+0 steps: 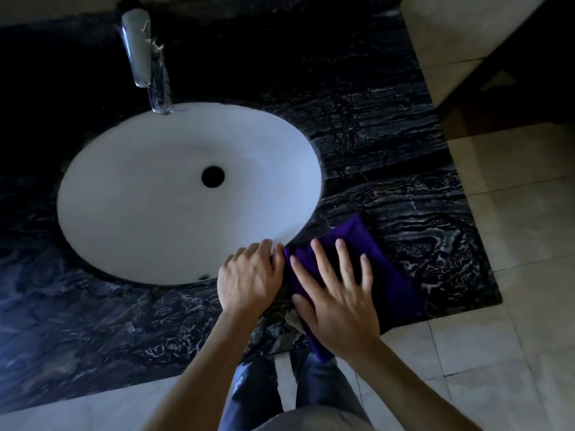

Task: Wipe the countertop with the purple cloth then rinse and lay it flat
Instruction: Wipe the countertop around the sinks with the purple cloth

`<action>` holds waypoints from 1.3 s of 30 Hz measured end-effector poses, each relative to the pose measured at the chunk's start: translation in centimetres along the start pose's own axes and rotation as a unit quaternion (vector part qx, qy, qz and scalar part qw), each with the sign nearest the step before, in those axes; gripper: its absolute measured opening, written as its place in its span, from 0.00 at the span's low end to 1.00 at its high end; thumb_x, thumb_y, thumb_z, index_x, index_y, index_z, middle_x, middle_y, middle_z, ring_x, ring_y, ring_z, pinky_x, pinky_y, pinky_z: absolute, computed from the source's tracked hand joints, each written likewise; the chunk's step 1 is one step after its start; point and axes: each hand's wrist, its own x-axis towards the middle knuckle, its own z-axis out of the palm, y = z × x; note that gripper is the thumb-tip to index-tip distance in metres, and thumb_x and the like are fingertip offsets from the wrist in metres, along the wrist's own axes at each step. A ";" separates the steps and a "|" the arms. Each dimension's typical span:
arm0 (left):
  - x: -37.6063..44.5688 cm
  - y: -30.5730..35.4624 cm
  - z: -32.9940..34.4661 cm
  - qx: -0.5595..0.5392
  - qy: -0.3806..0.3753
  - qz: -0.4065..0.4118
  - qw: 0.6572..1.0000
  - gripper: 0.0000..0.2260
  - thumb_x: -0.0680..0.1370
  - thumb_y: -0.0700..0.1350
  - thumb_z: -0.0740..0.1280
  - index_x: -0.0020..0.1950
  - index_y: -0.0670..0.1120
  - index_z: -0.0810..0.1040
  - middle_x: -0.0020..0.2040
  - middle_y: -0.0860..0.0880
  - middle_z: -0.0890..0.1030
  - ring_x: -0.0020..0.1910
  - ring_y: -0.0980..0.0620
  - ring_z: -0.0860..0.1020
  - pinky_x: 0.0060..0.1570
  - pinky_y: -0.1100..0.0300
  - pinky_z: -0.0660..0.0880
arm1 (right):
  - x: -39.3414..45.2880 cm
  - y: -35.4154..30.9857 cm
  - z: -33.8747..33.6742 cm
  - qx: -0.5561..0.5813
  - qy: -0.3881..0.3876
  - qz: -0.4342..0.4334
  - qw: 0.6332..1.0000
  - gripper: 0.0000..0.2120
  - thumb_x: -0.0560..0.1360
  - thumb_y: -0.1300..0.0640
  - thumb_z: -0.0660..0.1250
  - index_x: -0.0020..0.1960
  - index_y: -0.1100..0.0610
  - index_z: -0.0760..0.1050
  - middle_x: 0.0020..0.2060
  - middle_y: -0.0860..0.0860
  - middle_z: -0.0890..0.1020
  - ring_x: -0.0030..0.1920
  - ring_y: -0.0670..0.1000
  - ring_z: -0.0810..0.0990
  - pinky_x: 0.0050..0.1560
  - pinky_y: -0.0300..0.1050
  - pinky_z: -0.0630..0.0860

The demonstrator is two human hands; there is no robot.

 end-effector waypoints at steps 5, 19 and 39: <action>-0.1 -0.2 0.1 -0.033 0.034 0.009 0.999 0.18 0.83 0.55 0.52 0.41 0.49 0.74 0.38 0.49 0.82 0.35 0.42 0.78 0.33 0.55 0.67 | 5.5 3.7 -1.1 0.001 0.018 0.000 1.000 0.27 0.81 0.36 0.54 0.79 0.36 0.58 0.82 0.49 0.57 0.81 0.62 0.56 0.76 0.69 0.54; -1.3 -4.6 0.5 0.057 0.100 0.053 0.992 0.17 0.82 0.54 0.59 0.53 0.44 0.82 0.54 0.44 0.84 0.53 0.40 0.80 0.54 0.46 0.72 | 11.5 8.4 -2.0 -0.050 -0.003 0.024 0.998 0.29 0.80 0.36 0.46 0.80 0.35 0.48 0.83 0.55 0.49 0.81 0.67 0.48 0.75 0.75 0.50; -6.0 -24.7 -2.0 0.008 0.126 0.099 0.987 0.20 0.82 0.48 0.53 0.66 0.41 0.76 0.65 0.42 0.79 0.71 0.42 0.72 0.72 0.43 0.65 | 3.4 -25.3 2.3 0.023 0.011 0.018 1.000 0.32 0.77 0.35 0.58 0.80 0.36 0.56 0.82 0.55 0.56 0.81 0.66 0.53 0.75 0.73 0.50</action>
